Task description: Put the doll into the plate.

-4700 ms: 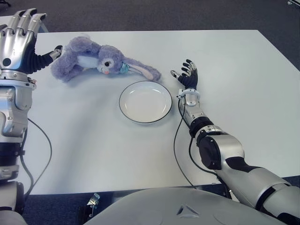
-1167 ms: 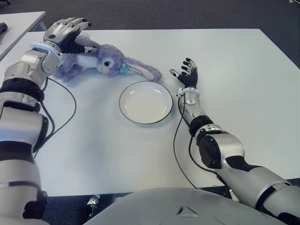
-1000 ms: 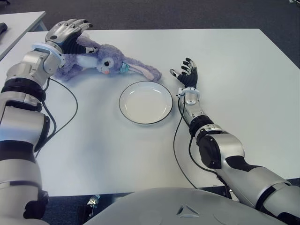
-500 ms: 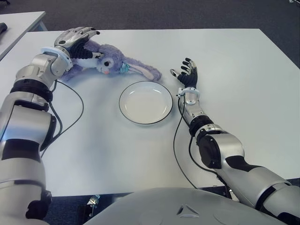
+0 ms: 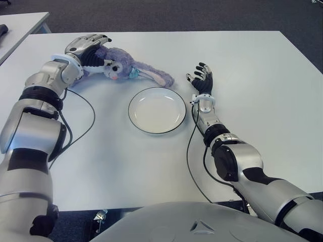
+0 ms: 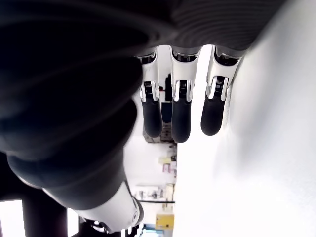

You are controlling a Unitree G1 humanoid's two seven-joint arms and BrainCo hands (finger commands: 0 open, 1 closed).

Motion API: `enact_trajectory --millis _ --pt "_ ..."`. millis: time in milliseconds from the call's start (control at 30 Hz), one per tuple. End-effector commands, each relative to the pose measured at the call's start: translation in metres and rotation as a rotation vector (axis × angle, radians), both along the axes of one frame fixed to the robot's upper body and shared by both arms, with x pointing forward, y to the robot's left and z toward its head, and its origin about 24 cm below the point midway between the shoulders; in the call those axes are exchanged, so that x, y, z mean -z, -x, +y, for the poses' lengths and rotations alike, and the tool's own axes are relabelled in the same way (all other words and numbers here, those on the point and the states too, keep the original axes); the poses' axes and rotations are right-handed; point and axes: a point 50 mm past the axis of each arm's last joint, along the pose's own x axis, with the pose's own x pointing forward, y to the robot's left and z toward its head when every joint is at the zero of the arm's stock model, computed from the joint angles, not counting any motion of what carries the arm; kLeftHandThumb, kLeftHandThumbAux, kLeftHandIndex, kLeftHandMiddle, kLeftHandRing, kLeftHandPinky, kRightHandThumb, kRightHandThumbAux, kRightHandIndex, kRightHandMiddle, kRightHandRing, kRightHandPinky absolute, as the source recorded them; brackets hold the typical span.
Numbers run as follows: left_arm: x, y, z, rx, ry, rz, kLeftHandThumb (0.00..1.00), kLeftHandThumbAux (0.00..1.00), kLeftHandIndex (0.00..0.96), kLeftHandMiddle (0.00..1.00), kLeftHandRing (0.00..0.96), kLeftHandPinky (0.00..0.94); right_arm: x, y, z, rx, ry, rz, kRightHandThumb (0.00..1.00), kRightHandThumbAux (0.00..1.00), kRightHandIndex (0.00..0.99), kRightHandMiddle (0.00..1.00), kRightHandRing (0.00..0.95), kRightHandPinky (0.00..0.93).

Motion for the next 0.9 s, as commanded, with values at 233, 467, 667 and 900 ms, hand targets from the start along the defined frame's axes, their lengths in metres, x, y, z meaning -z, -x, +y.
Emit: enact_trajectory --millis 233,467,667,900 --pt "0.025 0.0 -0.012 0.0 -0.016 0.094 0.29 0.336 0.0 0.044 0.065 0.095 0.108 0.08 0.011 0.014 -0.045 0.511 0.355 0.92 0.166 0.224 0.236 0.244" --pt "0.029 -0.001 -0.013 -0.008 -0.03 0.108 0.296 0.303 0.0 0.04 0.055 0.057 0.108 0.08 0.011 0.012 -0.045 0.506 0.353 0.92 0.16 0.218 0.223 0.226" --pt "0.031 -0.001 -0.014 -0.004 -0.076 0.114 0.286 0.298 0.0 0.041 0.047 0.052 0.108 0.08 0.012 0.013 -0.05 0.504 0.358 0.923 0.162 0.219 0.22 0.225" --pt "0.037 0.0 -0.013 0.006 -0.187 0.122 0.29 0.302 0.0 0.017 0.028 0.037 0.108 0.08 0.012 0.013 -0.054 0.503 0.377 0.914 0.163 0.217 0.22 0.229"
